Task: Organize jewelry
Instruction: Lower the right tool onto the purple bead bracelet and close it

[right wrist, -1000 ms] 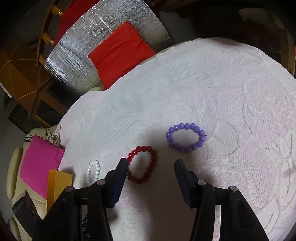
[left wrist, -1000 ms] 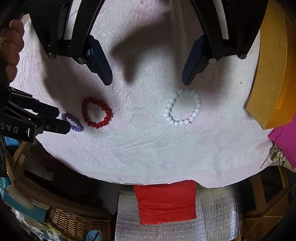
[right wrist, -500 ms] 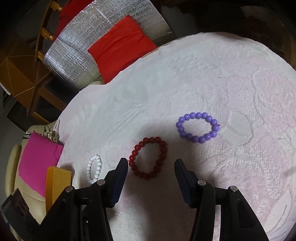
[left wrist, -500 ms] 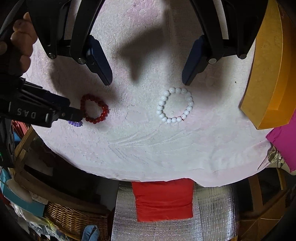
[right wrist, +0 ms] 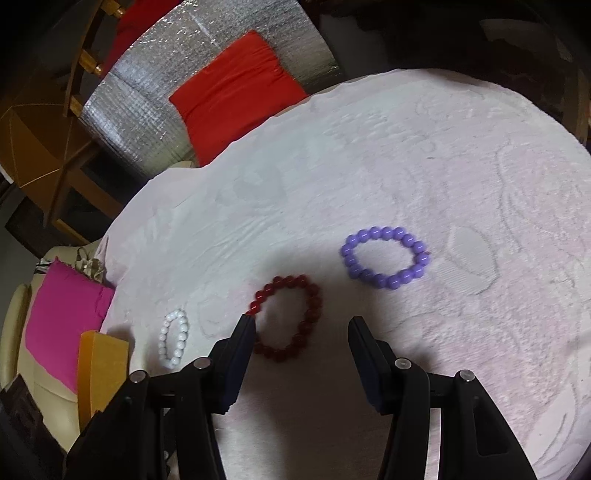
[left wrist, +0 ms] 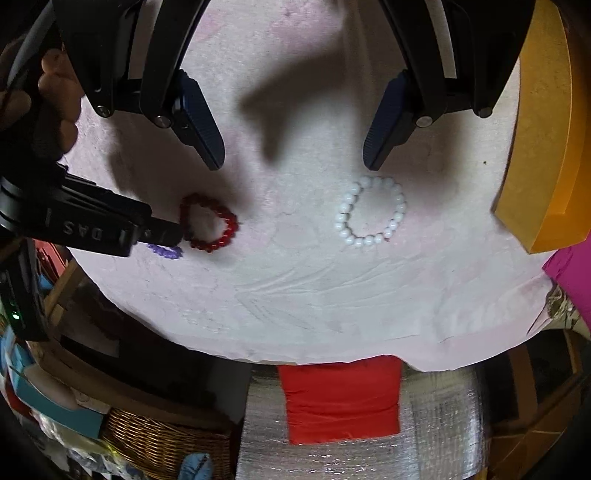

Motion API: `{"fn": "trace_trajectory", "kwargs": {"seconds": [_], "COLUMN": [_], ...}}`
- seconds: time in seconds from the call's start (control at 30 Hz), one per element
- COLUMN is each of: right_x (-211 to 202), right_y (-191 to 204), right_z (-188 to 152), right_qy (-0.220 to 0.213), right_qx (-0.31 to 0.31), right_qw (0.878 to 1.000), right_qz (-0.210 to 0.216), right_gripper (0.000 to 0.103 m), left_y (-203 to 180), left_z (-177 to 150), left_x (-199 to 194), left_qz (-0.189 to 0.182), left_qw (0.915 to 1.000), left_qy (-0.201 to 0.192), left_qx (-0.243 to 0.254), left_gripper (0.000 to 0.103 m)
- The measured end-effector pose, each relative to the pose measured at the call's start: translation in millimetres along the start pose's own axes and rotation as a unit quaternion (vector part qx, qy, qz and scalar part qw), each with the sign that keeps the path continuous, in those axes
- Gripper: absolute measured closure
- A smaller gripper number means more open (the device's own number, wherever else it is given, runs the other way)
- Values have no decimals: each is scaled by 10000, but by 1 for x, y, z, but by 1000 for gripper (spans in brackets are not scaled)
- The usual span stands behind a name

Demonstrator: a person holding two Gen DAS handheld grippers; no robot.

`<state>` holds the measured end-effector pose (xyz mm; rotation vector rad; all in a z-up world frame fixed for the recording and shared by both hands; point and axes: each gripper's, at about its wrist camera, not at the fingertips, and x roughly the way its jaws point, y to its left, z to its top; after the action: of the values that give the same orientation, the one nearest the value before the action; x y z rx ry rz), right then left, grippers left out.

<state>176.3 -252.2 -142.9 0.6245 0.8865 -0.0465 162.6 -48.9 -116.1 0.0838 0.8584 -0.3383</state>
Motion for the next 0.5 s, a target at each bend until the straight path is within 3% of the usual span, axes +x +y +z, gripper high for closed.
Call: {"fn": "trace_trajectory", "kwargs": {"seconds": [0.5], "right_x": [-42], "right_y": [-49], "right_z": [22], "right_qy": [-768], "right_qx": [460], "right_qw": [9945], "right_qz": [-552], "right_gripper": [46], "left_y": [-39], "left_z": [-6], "left_x": [-14], "left_qz": [-434], "left_qw": [9976], "left_qy": [-110], "left_qx": [525], "left_gripper": [25]}}
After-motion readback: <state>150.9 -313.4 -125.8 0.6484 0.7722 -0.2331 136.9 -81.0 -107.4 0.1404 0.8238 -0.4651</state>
